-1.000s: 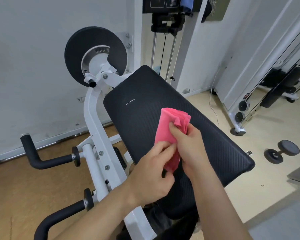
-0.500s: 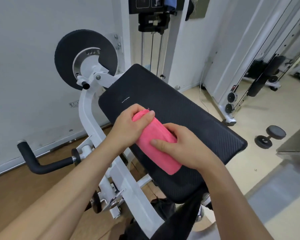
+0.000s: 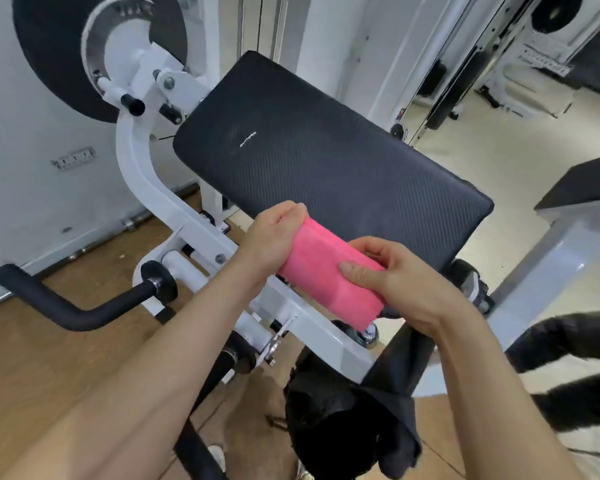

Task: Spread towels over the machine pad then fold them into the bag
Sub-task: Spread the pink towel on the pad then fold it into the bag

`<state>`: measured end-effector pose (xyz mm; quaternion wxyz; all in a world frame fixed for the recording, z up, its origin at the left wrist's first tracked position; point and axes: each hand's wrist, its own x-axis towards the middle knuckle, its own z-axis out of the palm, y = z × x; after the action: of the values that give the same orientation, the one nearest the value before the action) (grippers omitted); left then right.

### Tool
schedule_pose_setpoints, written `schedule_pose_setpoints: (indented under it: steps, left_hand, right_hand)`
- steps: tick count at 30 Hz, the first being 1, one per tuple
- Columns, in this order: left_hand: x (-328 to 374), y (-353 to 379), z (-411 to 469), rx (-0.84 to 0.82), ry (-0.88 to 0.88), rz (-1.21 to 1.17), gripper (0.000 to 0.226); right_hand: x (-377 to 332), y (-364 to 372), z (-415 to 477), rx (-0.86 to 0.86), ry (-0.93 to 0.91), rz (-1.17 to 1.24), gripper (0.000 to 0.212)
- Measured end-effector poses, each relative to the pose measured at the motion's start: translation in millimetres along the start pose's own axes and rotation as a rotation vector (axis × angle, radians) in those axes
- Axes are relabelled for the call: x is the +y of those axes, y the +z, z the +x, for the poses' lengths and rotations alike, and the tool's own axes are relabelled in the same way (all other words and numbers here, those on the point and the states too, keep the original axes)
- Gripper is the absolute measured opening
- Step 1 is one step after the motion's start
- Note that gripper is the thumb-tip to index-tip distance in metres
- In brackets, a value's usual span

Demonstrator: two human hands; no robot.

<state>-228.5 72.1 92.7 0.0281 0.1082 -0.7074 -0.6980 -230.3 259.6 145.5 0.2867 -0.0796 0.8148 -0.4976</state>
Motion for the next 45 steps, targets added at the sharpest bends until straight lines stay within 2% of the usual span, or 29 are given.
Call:
schedule_pose_setpoints:
  steps: [2, 6, 9, 12, 14, 17, 19, 20, 23, 24, 25, 28, 29, 32, 34, 36, 38, 40, 42, 43, 45]
  left_hand:
    - [-8, 1, -7, -0.084, -0.036, -0.071, 0.029]
    - [-23, 14, -23, -0.249, -0.112, -0.148, 0.032]
    - [-20, 32, -33, -0.224, -0.062, -0.082, 0.040]
    - [-16, 44, -33, -0.160, 0.034, 0.054, 0.047]
    - [-16, 54, -38, -0.193, 0.034, 0.123, 0.042]
    - [-33, 66, -57, -0.267, -0.078, 0.162, 0.027]
    - [-49, 74, -73, -0.289, -0.113, 0.253, 0.015]
    - [-56, 78, -79, -0.302, -0.116, 0.275, 0.019]
    - [-59, 93, -91, -0.405, -0.113, 0.221, 0.075]
    - [-58, 98, -90, -0.439, -0.133, 0.184, 0.087]
    - [-58, 102, -88, -0.456, -0.150, 0.122, 0.089]
    - [-58, 111, -81, -0.383, -0.208, -0.094, 0.046]
    - [-58, 114, -83, -0.333, -0.240, -0.140, 0.039]
    - [-82, 126, -101, -0.077, -0.368, -0.191, 0.041]
    - [-116, 131, -123, 0.130, -0.438, -0.035, 0.036]
    - [-166, 129, -146, 0.235, -0.569, 0.265, 0.028]
    - [-211, 126, -165, 0.225, -0.704, 0.475, 0.033]
    - [-243, 122, -173, 0.168, -0.799, 0.457, 0.063]
    - [-269, 122, -173, 0.055, -0.789, 0.490, 0.086]
    - [-279, 122, -170, 0.010, -0.777, 0.510, 0.084]
    - [-280, 128, -163, 0.002, -0.742, 0.524, 0.051]
  right_hand:
    - [5, 0, -13, -0.011, 0.099, -0.023, 0.027]
    - [12, -9, -43, 0.188, 0.022, -0.112, 0.023]
    - [27, -17, -61, 0.245, 0.018, 0.062, 0.024]
    - [40, -18, -69, 0.197, 0.051, 0.135, 0.024]
    - [48, -27, -73, 0.190, 0.051, -0.033, 0.020]
    - [59, -44, -82, 0.259, -0.003, -0.464, 0.017]
    - [71, -53, -91, 0.300, -0.033, -0.523, 0.020]
    - [79, -56, -95, 0.295, -0.047, -0.502, 0.022]
    - [99, -59, -101, 0.222, -0.111, -0.473, 0.025]
    - [104, -59, -101, 0.193, -0.126, -0.458, 0.028]
    - [107, -59, -101, 0.167, -0.135, -0.425, 0.036]
    - [115, -58, -103, 0.111, -0.156, -0.272, 0.054]
    - [119, -57, -103, 0.102, -0.179, -0.286, 0.052]
    - [138, -56, -99, 0.142, -0.207, -0.501, 0.041]
    - [151, -58, -97, 0.150, -0.190, -0.508, 0.045]
    - [165, -59, -95, 0.159, -0.192, -0.497, 0.045]
    - [175, -59, -95, 0.164, -0.230, -0.468, 0.040]
    - [183, -56, -95, 0.169, -0.272, -0.428, 0.039]
    - [189, -52, -95, 0.181, -0.303, -0.400, 0.034]
    - [192, -51, -95, 0.194, -0.312, -0.402, 0.032]
    - [192, -46, -98, 0.217, -0.319, -0.418, 0.032]
